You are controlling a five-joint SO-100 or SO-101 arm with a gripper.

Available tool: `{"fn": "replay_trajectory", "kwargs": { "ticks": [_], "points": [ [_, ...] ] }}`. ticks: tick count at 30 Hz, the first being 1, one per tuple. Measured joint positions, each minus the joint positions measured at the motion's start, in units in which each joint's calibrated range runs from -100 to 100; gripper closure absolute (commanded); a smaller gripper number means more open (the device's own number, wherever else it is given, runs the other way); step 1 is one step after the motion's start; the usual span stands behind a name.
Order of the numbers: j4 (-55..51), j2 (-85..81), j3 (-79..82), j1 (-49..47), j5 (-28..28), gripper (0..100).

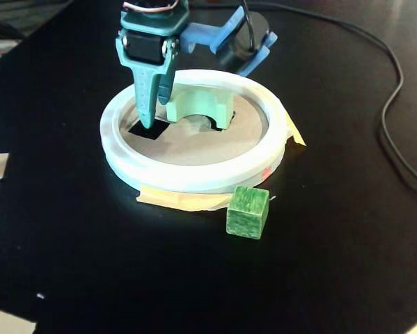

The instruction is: Pick up the U shape block and drop it in corresponding U shaped hole

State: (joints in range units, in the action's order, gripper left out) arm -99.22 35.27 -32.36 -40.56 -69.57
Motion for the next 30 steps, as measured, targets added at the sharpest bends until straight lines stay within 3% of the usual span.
{"fn": "replay_trajectory", "kwargs": {
  "ticks": [30],
  "points": [
    [0.0, 0.0, 0.0, -2.6, 0.0, 55]
  ]
}}
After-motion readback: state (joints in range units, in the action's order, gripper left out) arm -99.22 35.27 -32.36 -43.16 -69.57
